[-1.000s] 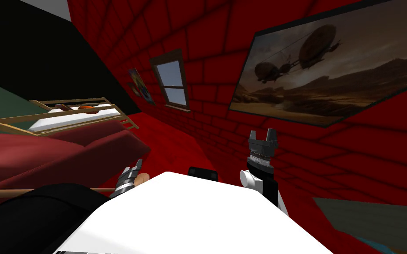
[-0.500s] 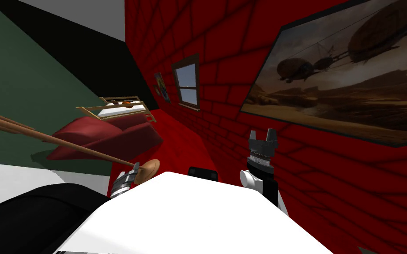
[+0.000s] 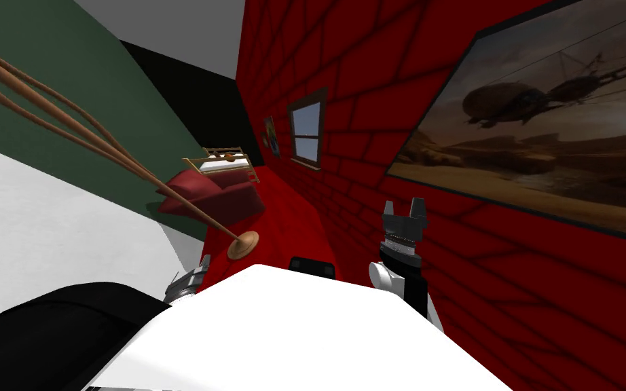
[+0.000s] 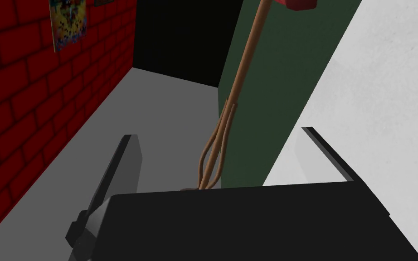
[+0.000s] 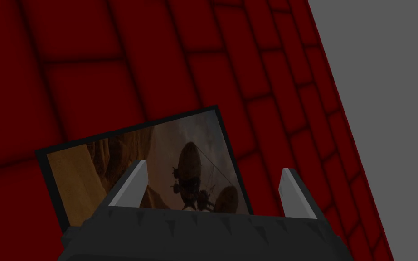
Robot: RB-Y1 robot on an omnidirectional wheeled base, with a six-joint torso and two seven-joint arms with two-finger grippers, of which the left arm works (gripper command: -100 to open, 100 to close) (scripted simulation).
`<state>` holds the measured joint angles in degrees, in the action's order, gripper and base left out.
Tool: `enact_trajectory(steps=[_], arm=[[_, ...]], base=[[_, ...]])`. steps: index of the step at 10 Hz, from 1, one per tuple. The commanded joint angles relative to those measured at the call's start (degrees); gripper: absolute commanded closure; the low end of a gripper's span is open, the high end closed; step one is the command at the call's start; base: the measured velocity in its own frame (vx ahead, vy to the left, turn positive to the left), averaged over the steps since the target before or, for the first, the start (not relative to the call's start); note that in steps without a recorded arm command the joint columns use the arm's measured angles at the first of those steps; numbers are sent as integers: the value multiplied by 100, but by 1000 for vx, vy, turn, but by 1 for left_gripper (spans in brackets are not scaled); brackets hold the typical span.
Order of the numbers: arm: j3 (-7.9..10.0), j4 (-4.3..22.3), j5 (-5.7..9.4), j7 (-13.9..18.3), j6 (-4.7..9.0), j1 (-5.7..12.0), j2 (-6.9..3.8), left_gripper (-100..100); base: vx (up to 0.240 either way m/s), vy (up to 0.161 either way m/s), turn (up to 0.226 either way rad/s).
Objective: Pull the door open
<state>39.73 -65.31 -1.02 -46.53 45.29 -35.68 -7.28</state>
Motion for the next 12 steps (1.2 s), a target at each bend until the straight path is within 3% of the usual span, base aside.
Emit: enact_trajectory(steps=[1,12], arm=[[66,84,-7,-91,33,4,23,-100],[491,636,-51,-651,229,69,165,-100]], base=[[-82,-33,316],[-89,-14,327]])
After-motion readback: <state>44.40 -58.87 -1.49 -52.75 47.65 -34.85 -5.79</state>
